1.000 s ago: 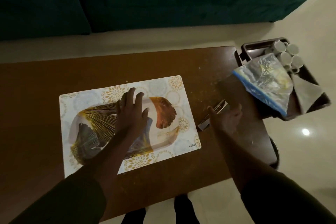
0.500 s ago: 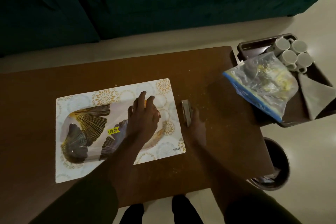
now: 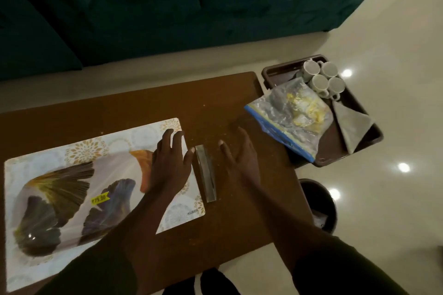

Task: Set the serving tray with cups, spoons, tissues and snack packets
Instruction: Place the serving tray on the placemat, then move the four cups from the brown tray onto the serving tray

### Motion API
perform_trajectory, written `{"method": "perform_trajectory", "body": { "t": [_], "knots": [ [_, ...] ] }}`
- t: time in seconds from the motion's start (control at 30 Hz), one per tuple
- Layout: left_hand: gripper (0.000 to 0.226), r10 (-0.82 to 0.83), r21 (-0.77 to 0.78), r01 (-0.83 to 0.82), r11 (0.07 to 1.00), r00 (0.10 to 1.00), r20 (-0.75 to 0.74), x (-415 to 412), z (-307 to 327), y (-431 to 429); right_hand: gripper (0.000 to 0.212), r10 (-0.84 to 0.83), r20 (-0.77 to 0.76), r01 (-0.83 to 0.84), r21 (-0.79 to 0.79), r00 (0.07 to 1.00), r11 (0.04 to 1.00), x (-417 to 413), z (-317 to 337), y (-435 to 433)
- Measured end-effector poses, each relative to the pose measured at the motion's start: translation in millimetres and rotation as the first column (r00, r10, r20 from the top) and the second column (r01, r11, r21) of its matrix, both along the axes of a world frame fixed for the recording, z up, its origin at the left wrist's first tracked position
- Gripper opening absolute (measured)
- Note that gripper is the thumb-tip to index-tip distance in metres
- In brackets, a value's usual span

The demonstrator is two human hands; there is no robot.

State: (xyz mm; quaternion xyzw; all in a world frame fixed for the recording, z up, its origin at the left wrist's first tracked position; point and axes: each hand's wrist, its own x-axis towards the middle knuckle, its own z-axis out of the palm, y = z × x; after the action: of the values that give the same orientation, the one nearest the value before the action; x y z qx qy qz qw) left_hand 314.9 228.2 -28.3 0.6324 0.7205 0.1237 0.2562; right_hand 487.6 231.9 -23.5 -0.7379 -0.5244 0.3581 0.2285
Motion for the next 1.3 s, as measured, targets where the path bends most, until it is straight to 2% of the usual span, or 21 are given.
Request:
{"method": "perform_trajectory", "body": {
  "t": [0.17,0.3,0.37,0.6,0.77,1.0,1.17,1.3],
  "knots": [
    [0.053,0.003,0.039,-0.009,0.999,0.988,0.154,14.8,17.5,22.0,0.057,-0.111,0.050,0.110,0.033,0.993,0.993,26.9,20.6,14.4],
    [0.053,-0.034,0.059,0.024,0.998,0.983,0.180,22.5,15.2,34.3,0.029,-0.206,0.051,0.204,0.047,0.977,0.978,47.3,23.3,21.3],
    [0.053,-0.065,0.086,0.048,0.995,0.978,0.198,31.1,14.8,40.9,0.025,-0.251,0.062,0.248,0.042,0.966,0.968,60.4,23.2,26.8],
    [0.059,-0.119,0.106,0.098,0.989,0.969,0.216,79.5,20.8,69.5,0.036,-0.313,0.184,0.276,0.200,0.932,0.940,136.8,21.2,39.1],
    [0.055,-0.138,0.148,0.105,0.983,0.962,0.234,132.2,22.2,90.6,0.033,-0.386,0.155,0.342,0.250,0.909,0.906,193.6,13.3,57.4],
    [0.051,-0.133,0.159,0.093,0.983,0.955,0.266,235.5,15.1,123.8,0.031,-0.442,0.113,0.411,0.223,0.890,0.884,282.0,-1.5,97.7],
    [0.052,-0.154,0.144,0.123,0.982,0.961,0.230,312.0,4.7,157.1,0.023,-0.416,0.011,0.402,0.229,0.909,0.886,336.6,-4.3,145.1],
    [0.057,-0.132,0.119,0.104,0.987,0.956,0.262,360.0,-6.5,190.0,0.051,-0.348,0.023,0.337,0.187,0.937,0.923,369.2,-10.3,186.4]
  ]
}}
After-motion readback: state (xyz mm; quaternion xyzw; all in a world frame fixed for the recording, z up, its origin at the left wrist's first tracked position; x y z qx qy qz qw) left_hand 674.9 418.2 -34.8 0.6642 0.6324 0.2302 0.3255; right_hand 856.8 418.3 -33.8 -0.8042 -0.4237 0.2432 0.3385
